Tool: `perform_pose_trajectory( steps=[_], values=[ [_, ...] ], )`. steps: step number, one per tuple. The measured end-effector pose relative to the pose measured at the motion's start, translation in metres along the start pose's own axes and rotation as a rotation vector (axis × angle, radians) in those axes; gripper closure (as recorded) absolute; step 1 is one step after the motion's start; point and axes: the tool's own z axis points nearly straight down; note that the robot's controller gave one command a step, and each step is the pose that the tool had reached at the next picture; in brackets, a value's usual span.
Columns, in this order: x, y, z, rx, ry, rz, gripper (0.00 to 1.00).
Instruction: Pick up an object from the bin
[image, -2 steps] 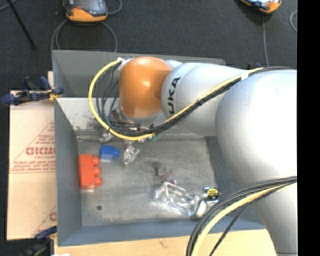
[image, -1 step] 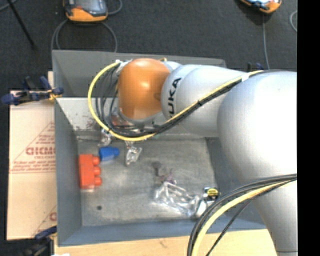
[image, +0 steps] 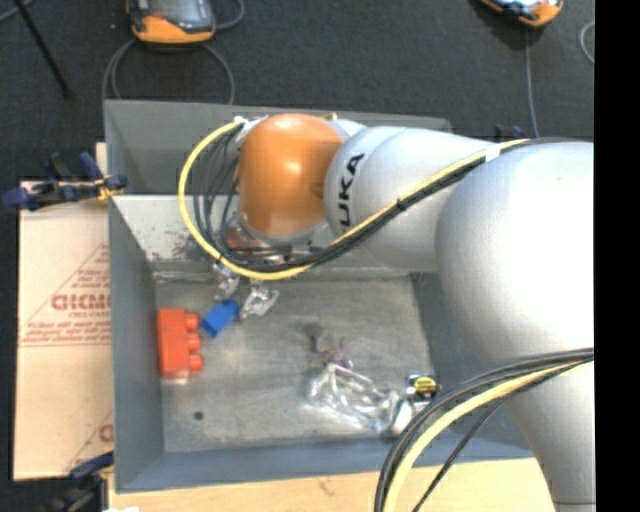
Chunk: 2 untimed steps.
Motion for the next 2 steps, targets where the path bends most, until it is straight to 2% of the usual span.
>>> perform_pose_trajectory(
  steps=[1,2],
  values=[
    [-0.002,-0.004,-0.074,0.004,-0.007,0.008,1.00],
    [-0.003,-0.006,-0.115,0.001,-0.004,0.016,1.00]
  ],
)
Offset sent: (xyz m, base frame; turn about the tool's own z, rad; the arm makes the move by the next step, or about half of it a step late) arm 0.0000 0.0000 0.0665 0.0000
